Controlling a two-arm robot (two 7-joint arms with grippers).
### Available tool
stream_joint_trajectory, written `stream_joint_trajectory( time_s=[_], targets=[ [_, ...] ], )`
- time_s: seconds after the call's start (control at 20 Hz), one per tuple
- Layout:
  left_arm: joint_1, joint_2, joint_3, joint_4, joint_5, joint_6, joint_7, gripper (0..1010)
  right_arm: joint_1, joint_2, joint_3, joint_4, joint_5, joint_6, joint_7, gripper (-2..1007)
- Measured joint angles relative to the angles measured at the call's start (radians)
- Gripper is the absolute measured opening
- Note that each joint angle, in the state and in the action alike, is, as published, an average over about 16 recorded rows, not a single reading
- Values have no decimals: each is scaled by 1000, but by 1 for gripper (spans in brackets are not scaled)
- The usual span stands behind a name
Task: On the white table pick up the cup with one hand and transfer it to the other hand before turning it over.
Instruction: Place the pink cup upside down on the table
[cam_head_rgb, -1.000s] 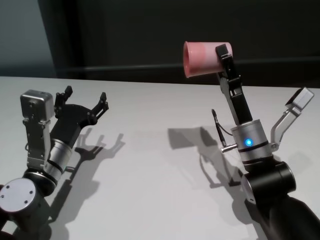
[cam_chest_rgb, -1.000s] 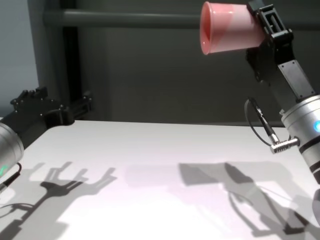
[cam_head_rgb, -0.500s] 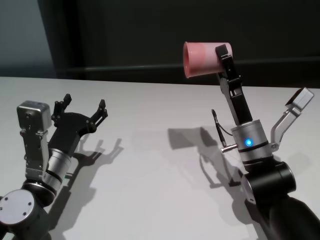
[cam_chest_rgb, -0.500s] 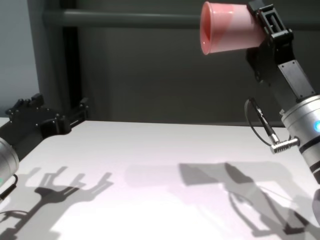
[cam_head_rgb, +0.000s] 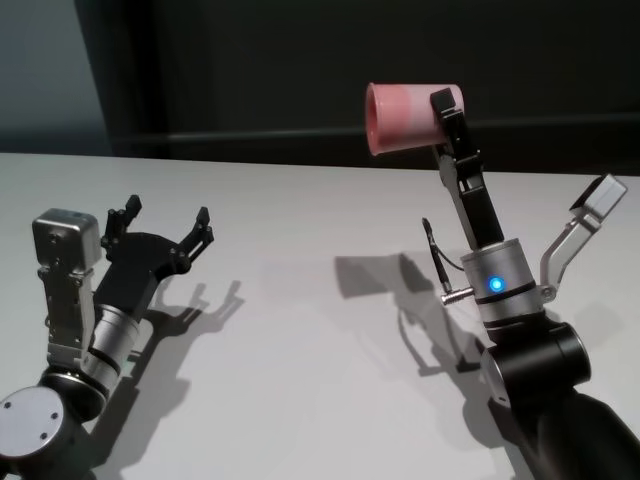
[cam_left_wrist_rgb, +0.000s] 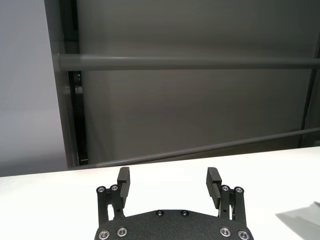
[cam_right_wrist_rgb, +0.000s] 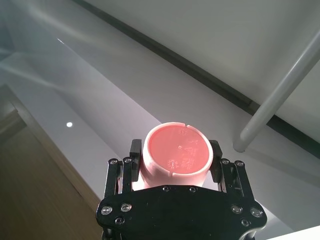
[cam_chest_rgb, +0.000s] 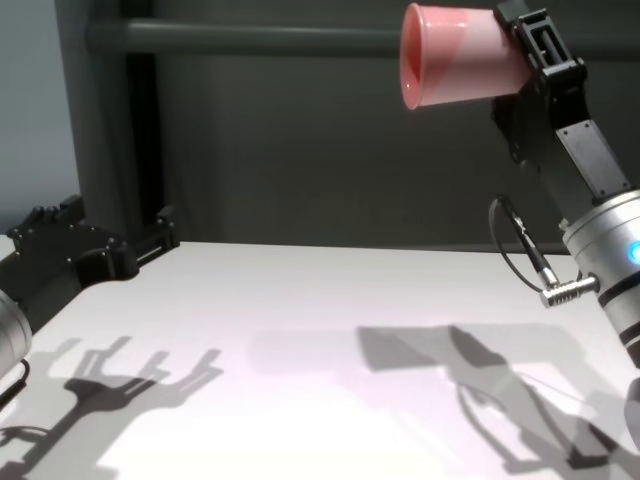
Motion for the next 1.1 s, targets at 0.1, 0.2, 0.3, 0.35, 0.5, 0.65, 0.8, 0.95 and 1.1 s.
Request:
stream_joint_trajectory(
  time_s=[0.1,0.2,0.3,0.35,0.5,0.65,0.8,0.95,1.1],
  targets=[
    [2,-1,-3,0,0,2,-5,1003,0,0,0,0,0,0,0,769],
    [4,-2,-5,0,-1,4,-10,1003,0,0,0,0,0,0,0,769],
    [5,-2,-7,0,-1,5,-14,1003,0,0,0,0,0,0,0,769],
    [6,-3,-7,0,-2,6,-16,1003,0,0,0,0,0,0,0,769],
    [6,-3,-8,1,-3,7,-20,1003,0,0,0,0,0,0,0,769],
    [6,-3,-9,1,-5,7,-20,1003,0,0,0,0,0,0,0,769],
    [6,-3,-8,1,-5,7,-19,1003,0,0,0,0,0,0,0,769],
    [5,-3,-7,2,-5,7,-18,1003,0,1,-1,-1,-2,-1,-2,769],
    [5,-3,-7,2,-5,7,-18,1003,-3,8,-7,-7,-14,-11,-12,769]
  ],
)
